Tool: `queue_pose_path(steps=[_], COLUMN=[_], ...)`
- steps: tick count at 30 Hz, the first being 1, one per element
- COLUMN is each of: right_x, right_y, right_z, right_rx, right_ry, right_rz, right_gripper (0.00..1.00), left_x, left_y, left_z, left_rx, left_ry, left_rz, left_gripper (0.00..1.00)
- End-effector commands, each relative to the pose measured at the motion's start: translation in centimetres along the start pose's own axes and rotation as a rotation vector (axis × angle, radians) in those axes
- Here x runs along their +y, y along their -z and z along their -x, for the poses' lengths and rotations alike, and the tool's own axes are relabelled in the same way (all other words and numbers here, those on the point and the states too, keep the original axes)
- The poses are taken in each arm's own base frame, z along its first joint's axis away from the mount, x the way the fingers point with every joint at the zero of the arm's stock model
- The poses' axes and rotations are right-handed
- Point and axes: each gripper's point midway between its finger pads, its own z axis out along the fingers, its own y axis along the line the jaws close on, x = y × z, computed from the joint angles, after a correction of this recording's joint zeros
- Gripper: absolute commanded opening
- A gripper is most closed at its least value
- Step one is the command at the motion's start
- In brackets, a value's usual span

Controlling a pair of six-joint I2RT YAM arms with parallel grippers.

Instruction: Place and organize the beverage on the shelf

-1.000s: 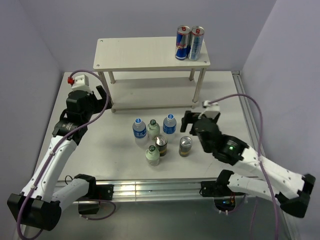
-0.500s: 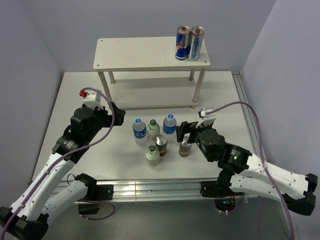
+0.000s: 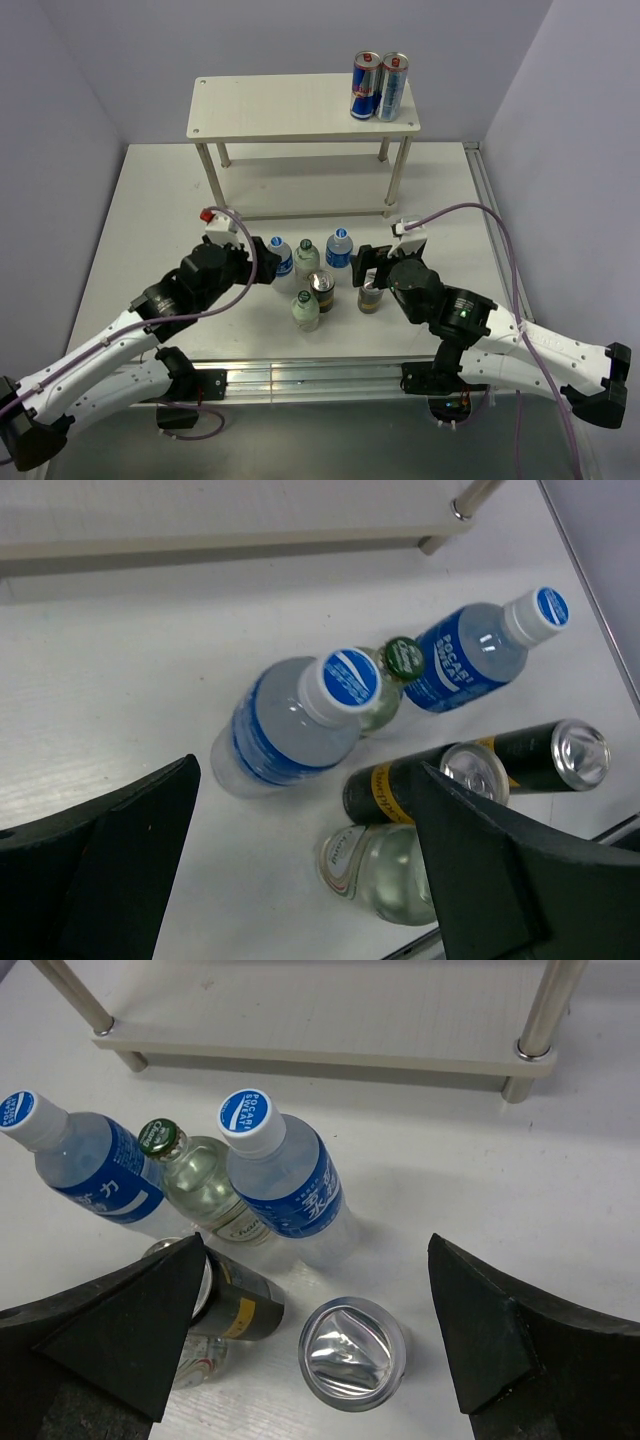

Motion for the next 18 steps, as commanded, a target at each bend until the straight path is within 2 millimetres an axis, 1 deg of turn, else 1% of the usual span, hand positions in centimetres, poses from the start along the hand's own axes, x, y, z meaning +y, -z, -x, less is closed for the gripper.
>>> queue_pose_path(steps=[1, 3, 4, 9, 11, 12, 14, 16, 17, 18], right_x=[-0.5, -0.7, -0.7, -0.7, -0.7, -0.6, -0.7, -0.6, -0.6, -0.6], right_y=[0.1, 0.1, 0.1, 0.1, 0.1, 0.2, 0.2, 0.2, 0.2, 0.1], right_z=[0.0, -0.1, -0.2, -0.3, -0.3, -0.2, -0.3, -0.3, -0.3, -0.4], right_rx=[-0.016, -0.014, -0.012, -0.01, -0.01, -0.013, -0.012, -0.014, -0.014, -0.013], right_ry=[-0.022, -0.02, -0.018, -0.017, -0.017, -0.019, -0.018, -0.021, -0.019, -0.019], right_rz=[-0.02, -0.024, -0.025, -0.022, -0.022, -0.019, -0.018, -0.015, -0.012, -0.014], right_gripper=[0.99, 0.98, 0.98, 0.98, 0.98, 0.98, 0.98, 0.98, 0.98, 0.98], left_x=[-1.5, -1.8, -1.6, -0.8, -0.3, 0.2, 0.4, 0.8, 0.6, 0.8], left_y=[0.0, -0.4, -0.7, -2.6, -3.3, -3.8, -4.3, -4.9, -5.2, -5.5], left_z=[0.1, -1.2, -2.1, -5.4, -5.9, -6.4, -6.3, -6.8, -6.2, -6.5], left_rx=[-0.058, -0.04, -0.023, 0.024, 0.014, 0.024, 0.003, 0.008, -0.022, -0.018], left_ry=[0.034, 0.023, 0.013, 0.002, 0.0, -0.012, -0.019, -0.034, -0.034, -0.046], left_rz=[-0.007, 0.003, 0.01, 0.042, 0.065, 0.091, 0.112, 0.13, 0.127, 0.135], left_gripper=[0.93, 0.93, 0.93, 0.93, 0.93, 0.93, 0.93, 0.94, 0.94, 0.94])
